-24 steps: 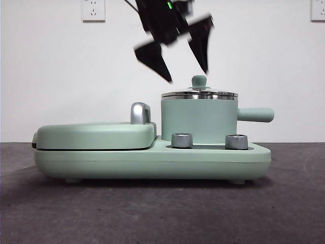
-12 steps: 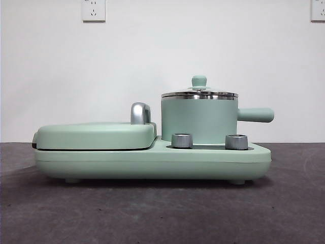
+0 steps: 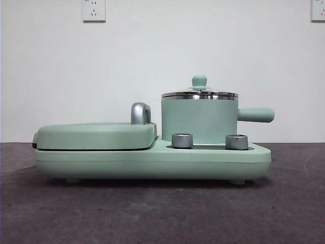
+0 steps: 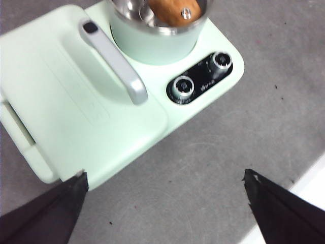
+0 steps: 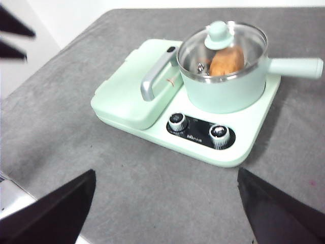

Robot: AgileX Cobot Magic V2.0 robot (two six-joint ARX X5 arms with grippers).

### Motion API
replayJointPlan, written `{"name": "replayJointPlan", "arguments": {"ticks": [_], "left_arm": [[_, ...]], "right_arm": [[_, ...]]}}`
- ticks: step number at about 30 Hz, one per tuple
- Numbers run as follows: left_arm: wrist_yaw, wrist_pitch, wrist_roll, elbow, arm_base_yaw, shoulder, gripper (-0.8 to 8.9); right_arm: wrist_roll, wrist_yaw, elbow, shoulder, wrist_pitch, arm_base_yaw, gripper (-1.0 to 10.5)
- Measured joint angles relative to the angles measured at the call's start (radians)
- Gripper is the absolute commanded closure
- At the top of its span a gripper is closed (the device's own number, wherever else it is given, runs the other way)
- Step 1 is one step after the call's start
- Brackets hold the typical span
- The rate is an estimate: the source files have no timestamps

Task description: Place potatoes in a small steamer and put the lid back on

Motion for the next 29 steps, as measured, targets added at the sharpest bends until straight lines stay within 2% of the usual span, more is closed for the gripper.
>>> {"name": "replayJointPlan", "arguments": {"ticks": [5,8,12,16,17,18,19,20,21,29], "left_arm": [[0.000,0.203,-0.061,-0.317,0.000,-0.308,3.18],[0.000,0.275,-0.103,-0.459,0.000,-0.457,3.17],[0.000,0.289,-0.129,-0.562,0.000,-0.565,3.18],[0.000,0.303,-0.143,-0.576,0.000,-0.602,3.35],[0.000,0.312,-0.146,-0.576,0.000,-0.604,3.92],[0.000,0.322,-0.147,-0.576,0.000,-0.605,5.22],[0.000,0.327,-0.147,-0.576,0.000,-0.606,7.28],[0.000,0.327,-0.150,-0.576,0.000,-0.606,8.21],[0.000,0.327,-0.150,-0.576,0.000,-0.605,7.99],[0.000,0.352,-0.158,-0.576,0.000,-0.591,8.09]], "right_arm": [[-0.005,0.000,0.000,0.000,0.046,0.000,5.0],[-0.019,0.000,0.000,0.000,0.072,0.000,5.0],[-0.027,0.000,0.000,0.000,0.089,0.000,5.0],[-0.030,0.000,0.000,0.000,0.089,0.000,5.0],[-0.030,0.000,0.000,0.000,0.089,0.000,5.0],[-0.030,0.000,0.000,0.000,0.089,0.000,5.5],[-0.030,0.000,0.000,0.000,0.089,0.000,7.1],[-0.029,0.000,0.000,0.000,0.089,0.000,9.3],[-0.031,-0.005,0.000,0.000,0.088,0.000,9.2],[-0.045,-0.010,0.000,0.000,0.082,0.000,9.3]]}}
